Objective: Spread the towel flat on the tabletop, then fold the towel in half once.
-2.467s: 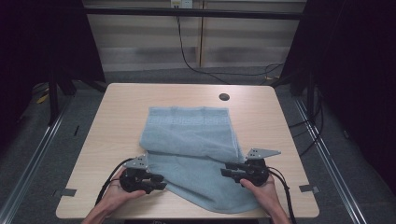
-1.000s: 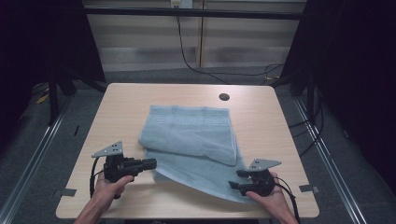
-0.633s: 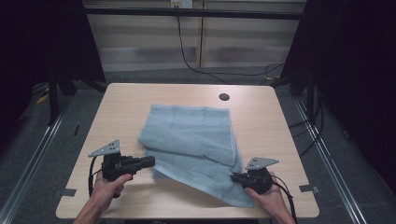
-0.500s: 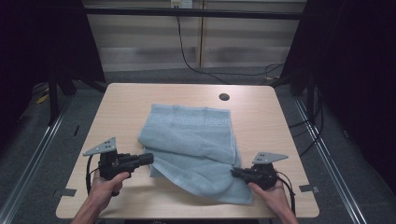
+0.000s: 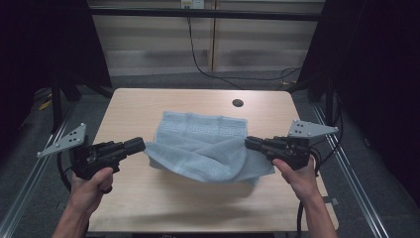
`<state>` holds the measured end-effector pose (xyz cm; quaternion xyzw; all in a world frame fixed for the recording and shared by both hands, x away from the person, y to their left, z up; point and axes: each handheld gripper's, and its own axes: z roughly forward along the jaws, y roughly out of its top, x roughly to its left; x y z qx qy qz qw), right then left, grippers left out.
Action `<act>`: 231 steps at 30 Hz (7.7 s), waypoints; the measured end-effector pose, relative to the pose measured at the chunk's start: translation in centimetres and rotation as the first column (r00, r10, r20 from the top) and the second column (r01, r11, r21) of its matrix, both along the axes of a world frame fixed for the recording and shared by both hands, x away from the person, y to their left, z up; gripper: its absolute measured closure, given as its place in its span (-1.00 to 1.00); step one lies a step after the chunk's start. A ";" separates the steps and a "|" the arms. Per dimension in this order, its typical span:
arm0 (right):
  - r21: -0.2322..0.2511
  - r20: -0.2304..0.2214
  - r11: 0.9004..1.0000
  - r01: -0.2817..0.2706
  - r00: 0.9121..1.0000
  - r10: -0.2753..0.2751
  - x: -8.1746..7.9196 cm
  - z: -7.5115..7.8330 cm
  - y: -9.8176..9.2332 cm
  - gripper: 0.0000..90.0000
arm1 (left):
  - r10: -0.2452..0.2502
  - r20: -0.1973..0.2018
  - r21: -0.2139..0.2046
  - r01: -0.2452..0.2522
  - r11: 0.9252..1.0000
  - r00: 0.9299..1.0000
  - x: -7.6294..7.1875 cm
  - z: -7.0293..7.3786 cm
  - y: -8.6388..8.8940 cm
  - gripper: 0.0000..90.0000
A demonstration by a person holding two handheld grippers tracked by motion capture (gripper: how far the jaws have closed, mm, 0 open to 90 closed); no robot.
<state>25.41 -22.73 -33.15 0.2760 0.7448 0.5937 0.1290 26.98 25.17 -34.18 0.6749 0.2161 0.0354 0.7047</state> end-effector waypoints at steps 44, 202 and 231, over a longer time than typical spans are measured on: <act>-0.248 -0.403 0.966 -0.070 0.915 -0.037 2.3 -16.6 3.2 0.40 | 0.048 -0.260 0.568 0.112 0.816 0.964 4.6 -16.6 -4.9 0.69; -0.357 -0.289 0.921 0.160 0.918 -0.271 8.9 -17.5 1.4 0.18 | 0.232 -0.239 0.561 -0.061 0.826 0.943 8.3 -16.8 -4.9 0.48; -0.330 -0.385 0.944 -0.002 0.913 -0.133 -2.9 -16.3 1.3 0.13 | 0.064 -0.315 0.568 0.135 0.812 0.947 -1.9 -15.5 -3.5 0.20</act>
